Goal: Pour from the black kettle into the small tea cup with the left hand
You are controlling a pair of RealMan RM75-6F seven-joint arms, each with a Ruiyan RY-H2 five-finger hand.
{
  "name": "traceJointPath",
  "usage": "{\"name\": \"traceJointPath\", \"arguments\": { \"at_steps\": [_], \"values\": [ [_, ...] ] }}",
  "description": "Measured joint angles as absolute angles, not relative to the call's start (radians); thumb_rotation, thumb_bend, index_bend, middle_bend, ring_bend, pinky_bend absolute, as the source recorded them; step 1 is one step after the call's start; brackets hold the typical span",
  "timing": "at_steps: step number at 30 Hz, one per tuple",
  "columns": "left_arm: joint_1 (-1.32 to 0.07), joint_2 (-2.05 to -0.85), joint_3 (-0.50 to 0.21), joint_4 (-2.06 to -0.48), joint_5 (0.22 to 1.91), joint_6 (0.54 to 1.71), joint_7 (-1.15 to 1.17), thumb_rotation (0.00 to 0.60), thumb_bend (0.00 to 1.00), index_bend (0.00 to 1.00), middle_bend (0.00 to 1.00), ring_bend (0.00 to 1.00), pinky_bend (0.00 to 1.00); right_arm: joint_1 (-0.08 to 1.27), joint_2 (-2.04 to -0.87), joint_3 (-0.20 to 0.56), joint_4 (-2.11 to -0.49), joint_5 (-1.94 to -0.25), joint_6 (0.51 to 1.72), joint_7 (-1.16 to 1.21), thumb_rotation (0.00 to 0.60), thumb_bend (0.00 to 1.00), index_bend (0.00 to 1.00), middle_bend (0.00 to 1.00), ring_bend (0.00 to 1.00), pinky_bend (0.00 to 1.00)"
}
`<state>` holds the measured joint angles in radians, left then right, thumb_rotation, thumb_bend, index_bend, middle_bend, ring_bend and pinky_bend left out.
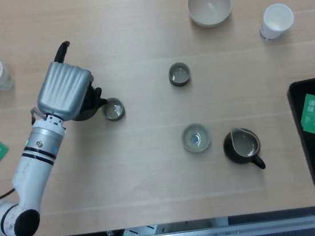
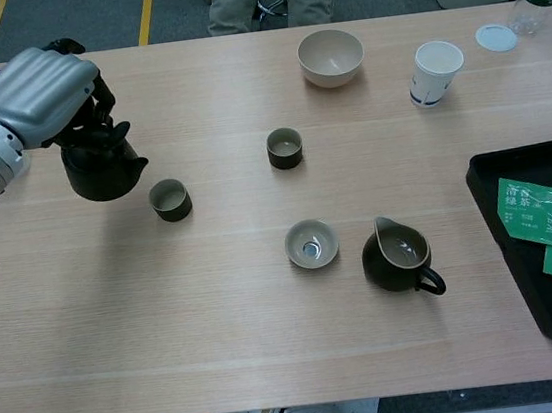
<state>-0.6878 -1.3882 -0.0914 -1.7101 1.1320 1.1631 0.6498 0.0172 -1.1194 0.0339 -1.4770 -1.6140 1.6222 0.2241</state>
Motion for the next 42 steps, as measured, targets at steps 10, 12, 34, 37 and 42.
{"name": "traceJointPath", "arguments": {
  "at_steps": [10, 12, 34, 37, 42],
  "values": [
    [-0.685, -1.437, -0.079, -1.653, 1.165, 1.176, 0.683, 0.475, 0.4, 0.86, 1.0, 0.83, 0.11, 0.02, -1.125, 0.034, -1.467, -1.612, 1.615, 0.23, 0.6, 0.15, 0.33, 0.33, 0.22, 0.24],
    [-0.684, -1.444, -0.076, -1.638, 1.176, 1.182, 0.693, 0.492, 0.4, 0.86, 1.0, 0.83, 0.11, 0.02, -1.125, 0.034, -1.466, -1.612, 1.613, 0.231, 0.6, 0.15, 0.33, 0.33, 0.22, 0.24],
    [-0.664, -1.513, -0.074, -1.572, 1.195, 1.194, 0.743, 0.528, 0.4, 0.86, 1.0, 0.83, 0.11, 0.017, -1.128, 0.035, -1.452, -1.607, 1.612, 0.245, 0.6, 0.15, 0.33, 0.33, 0.22, 0.24],
    [-0.66, -1.519, -0.075, -1.573, 1.196, 1.199, 0.751, 0.53, 0.4, 0.86, 1.0, 0.83, 0.11, 0.016, -1.128, 0.034, -1.45, -1.607, 1.614, 0.248, 0.6, 0.15, 0.33, 0.33, 0.22, 0.24],
    [-0.656, -1.531, -0.074, -1.569, 1.204, 1.209, 0.772, 0.539, 0.4, 0.86, 1.0, 0.83, 0.11, 0.013, -1.129, 0.033, -1.445, -1.607, 1.618, 0.253, 0.6, 0.15, 0.33, 0.33, 0.22, 0.24]
  ]
}}
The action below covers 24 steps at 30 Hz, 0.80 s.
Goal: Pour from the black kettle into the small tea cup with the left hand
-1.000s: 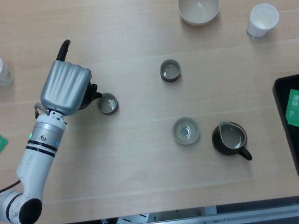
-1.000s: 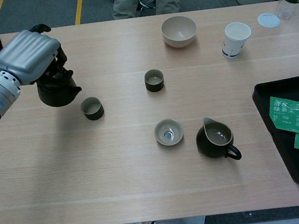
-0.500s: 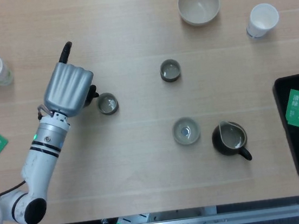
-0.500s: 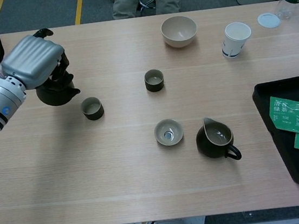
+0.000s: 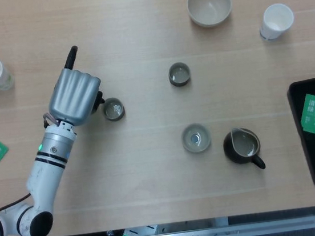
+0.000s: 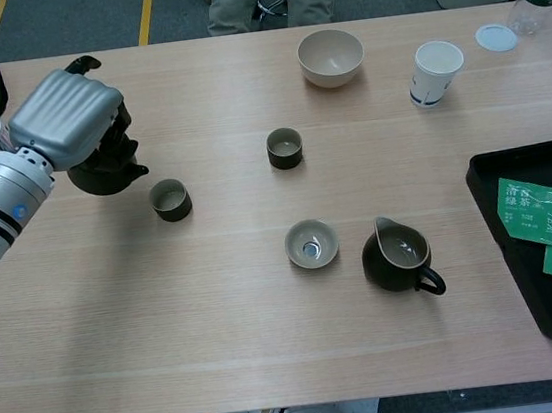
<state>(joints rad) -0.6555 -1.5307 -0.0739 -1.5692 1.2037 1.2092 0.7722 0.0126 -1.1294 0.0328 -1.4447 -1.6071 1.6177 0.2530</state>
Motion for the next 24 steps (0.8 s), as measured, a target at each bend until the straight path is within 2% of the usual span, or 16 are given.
{"name": "traceJointPath", "arguments": {
  "at_steps": [12, 24],
  "values": [
    [-0.646, -1.555, -0.072, -1.55, 1.219, 1.228, 0.822, 0.585, 0.4, 0.86, 1.0, 0.83, 0.11, 0.007, -1.132, 0.032, -1.427, -1.604, 1.622, 0.271, 0.6, 0.15, 0.33, 0.33, 0.22, 0.24],
    [-0.633, -1.575, -0.066, -1.529, 1.251, 1.248, 0.852, 0.598, 0.4, 0.86, 1.0, 0.83, 0.11, 0.004, -1.136, 0.031, -1.414, -1.606, 1.626, 0.282, 0.6, 0.15, 0.33, 0.33, 0.22, 0.24]
  ]
}}
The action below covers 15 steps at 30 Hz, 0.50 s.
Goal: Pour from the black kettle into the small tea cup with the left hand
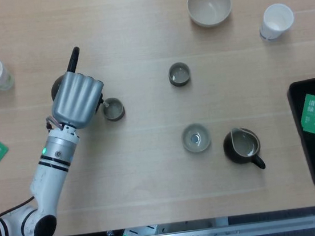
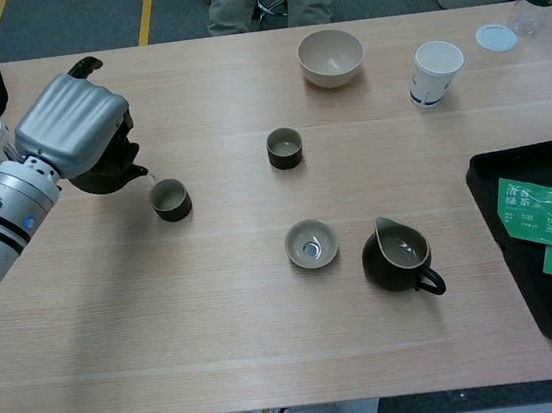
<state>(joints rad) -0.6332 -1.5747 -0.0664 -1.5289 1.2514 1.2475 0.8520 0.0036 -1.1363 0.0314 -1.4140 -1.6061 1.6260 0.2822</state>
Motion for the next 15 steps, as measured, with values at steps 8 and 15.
{"name": "traceJointPath", "arguments": {
  "at_steps": [8, 15],
  "values": [
    [-0.625, -1.583, -0.062, -1.513, 1.272, 1.255, 0.865, 0.598, 0.4, 0.86, 1.0, 0.83, 0.11, 0.002, -1.136, 0.031, -1.409, -1.607, 1.628, 0.286, 0.6, 0.15, 0.33, 0.33, 0.22, 0.24],
    [-0.619, -1.588, -0.062, -1.504, 1.286, 1.26, 0.876, 0.6, 0.4, 0.86, 1.0, 0.83, 0.11, 0.003, -1.138, 0.032, -1.407, -1.607, 1.628, 0.288, 0.6, 0.15, 0.33, 0.33, 0.22, 0.24]
  ]
}}
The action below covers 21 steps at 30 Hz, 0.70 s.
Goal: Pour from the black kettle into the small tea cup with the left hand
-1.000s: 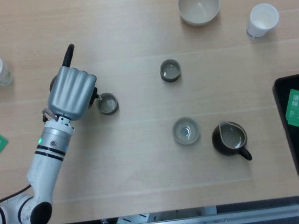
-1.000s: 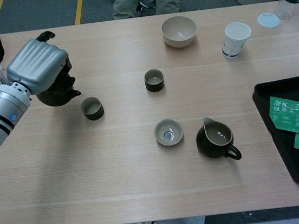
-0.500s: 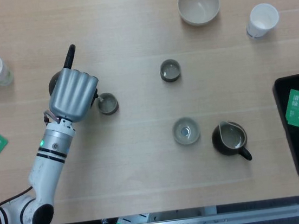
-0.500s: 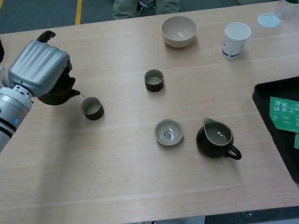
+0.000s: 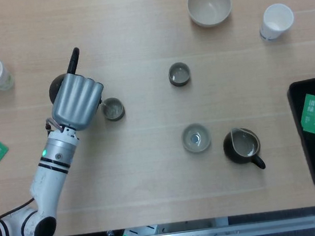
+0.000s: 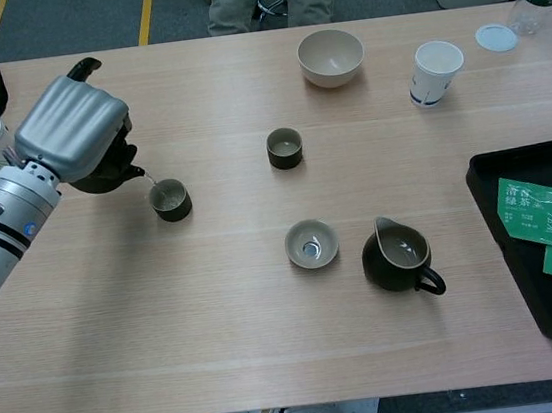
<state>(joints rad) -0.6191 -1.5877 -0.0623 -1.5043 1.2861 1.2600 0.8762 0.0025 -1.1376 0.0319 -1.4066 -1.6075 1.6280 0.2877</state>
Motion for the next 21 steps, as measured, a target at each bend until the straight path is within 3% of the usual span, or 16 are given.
{"name": "traceJointPath", "arguments": {
  "at_steps": [21],
  "values": [
    [-0.607, -1.601, -0.067, -1.471, 1.326, 1.261, 0.886, 0.6, 0.4, 0.87, 1.0, 0.83, 0.11, -0.006, -1.135, 0.033, -1.405, -1.605, 1.64, 0.294, 0.6, 0.15, 0.33, 0.33, 0.22, 0.24]
  ]
}}
